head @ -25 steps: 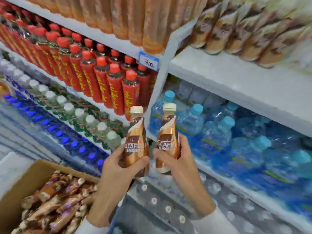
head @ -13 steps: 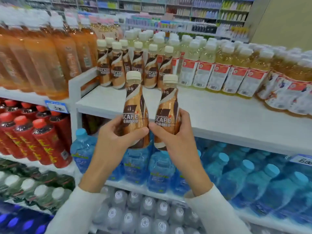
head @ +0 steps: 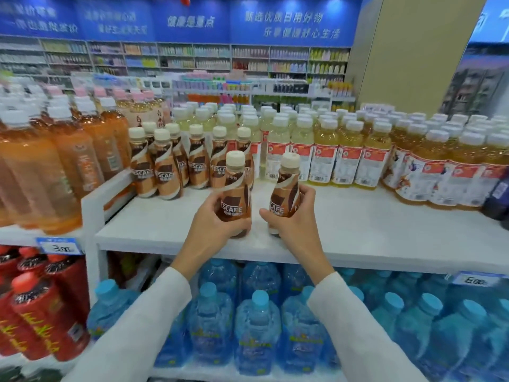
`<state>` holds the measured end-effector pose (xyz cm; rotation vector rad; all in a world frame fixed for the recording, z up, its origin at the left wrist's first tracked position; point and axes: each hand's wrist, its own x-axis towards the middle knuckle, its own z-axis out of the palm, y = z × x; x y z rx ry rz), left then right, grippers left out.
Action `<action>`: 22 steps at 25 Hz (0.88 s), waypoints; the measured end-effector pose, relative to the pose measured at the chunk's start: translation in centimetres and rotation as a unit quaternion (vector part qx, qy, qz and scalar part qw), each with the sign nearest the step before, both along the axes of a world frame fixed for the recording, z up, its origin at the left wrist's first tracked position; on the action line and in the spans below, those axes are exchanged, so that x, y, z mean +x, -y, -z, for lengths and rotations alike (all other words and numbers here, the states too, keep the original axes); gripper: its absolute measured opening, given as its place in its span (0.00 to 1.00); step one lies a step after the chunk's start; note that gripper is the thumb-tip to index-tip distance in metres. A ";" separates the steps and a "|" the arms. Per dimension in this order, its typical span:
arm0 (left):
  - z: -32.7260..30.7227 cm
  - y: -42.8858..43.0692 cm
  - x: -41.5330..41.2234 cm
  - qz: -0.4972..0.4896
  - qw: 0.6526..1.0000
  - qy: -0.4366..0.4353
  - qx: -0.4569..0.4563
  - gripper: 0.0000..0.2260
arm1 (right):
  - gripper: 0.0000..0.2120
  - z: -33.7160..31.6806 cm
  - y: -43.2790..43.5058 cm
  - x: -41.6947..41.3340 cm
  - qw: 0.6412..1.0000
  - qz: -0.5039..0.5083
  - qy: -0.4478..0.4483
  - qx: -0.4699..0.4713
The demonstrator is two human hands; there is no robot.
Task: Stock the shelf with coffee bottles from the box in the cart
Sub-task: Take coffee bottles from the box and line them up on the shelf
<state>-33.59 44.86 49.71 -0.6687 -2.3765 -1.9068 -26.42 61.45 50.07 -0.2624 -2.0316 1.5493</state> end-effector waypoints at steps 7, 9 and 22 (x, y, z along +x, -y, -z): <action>1.1 0.7 -0.6 0.019 0.999 -0.003 -0.026 0.35 | 0.40 0.7 0.4 0.6 0.999 0.036 0.018 0.010; 0.9 1.5 -0.9 0.052 0.999 0.013 0.000 0.34 | 0.42 0.8 0.8 1.3 0.996 0.078 0.018 0.023; 0.5 0.5 0.3 -0.037 0.999 -0.003 -0.014 0.30 | 0.32 0.5 0.0 1.9 0.994 -0.011 0.090 0.057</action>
